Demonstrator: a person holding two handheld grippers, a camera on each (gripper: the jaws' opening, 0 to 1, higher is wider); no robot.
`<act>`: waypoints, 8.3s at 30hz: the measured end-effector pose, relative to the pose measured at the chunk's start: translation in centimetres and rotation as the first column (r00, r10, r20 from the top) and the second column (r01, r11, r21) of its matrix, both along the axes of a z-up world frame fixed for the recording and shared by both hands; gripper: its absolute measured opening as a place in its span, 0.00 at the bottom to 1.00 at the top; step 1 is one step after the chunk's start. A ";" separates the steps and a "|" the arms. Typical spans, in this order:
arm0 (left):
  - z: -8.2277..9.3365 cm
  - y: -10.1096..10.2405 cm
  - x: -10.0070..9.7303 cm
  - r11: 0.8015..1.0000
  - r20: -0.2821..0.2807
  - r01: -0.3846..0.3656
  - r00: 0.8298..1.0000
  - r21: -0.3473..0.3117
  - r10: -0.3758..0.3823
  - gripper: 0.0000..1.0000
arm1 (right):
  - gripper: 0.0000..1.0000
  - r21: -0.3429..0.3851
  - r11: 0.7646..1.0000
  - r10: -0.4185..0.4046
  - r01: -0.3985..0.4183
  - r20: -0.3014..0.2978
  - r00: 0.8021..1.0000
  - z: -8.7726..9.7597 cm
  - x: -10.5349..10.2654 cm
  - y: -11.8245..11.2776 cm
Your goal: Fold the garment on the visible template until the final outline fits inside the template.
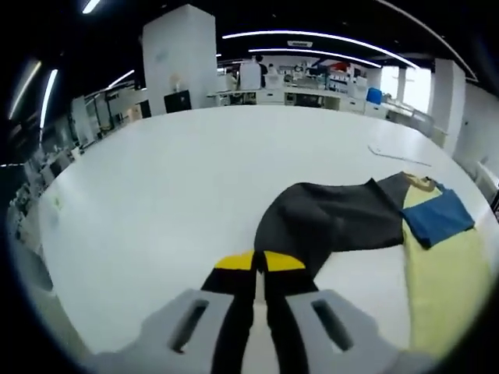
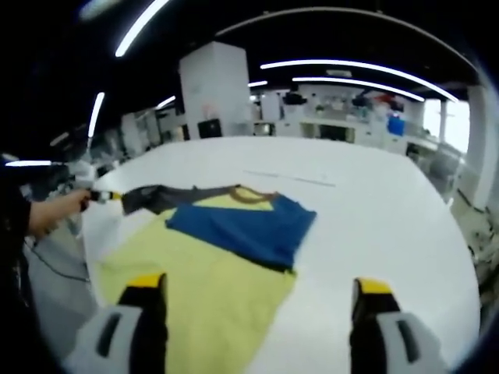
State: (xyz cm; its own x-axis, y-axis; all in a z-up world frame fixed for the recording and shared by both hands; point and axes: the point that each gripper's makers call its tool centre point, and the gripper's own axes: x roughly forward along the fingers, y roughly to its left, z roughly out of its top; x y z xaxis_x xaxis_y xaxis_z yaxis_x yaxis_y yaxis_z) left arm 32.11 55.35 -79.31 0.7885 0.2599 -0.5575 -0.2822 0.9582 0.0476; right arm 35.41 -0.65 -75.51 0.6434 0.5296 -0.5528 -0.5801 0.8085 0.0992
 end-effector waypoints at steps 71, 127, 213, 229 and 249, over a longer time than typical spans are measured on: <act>-3.6 5.2 0.7 0.998 -0.078 -0.008 0.997 -0.069 0.003 0.44 | 0.99 -0.021 1.000 -0.011 0.011 0.002 1.000 1.6 -1.3 -0.6; -2.4 4.9 -0.2 0.993 -0.094 -0.107 0.990 -0.044 0.102 0.01 | 0.99 -0.015 1.000 0.024 -0.025 -0.006 1.000 1.2 -3.5 0.1; 8.7 -27.7 13.3 0.858 0.310 0.423 0.890 -0.291 -0.333 0.01 | 0.99 -0.012 0.988 0.152 -0.152 0.018 0.988 0.8 -6.2 2.8; 8.2 -32.7 14.6 0.811 0.332 0.480 0.866 -0.334 -0.375 0.00 | 0.99 -0.001 0.987 0.158 -0.158 -0.005 0.987 0.4 -6.2 3.4; 7.4 -39.4 15.2 0.728 0.377 0.599 0.793 -0.333 -0.479 0.00 | 0.99 0.029 0.988 0.153 -0.152 -0.033 0.988 -0.7 -5.9 3.2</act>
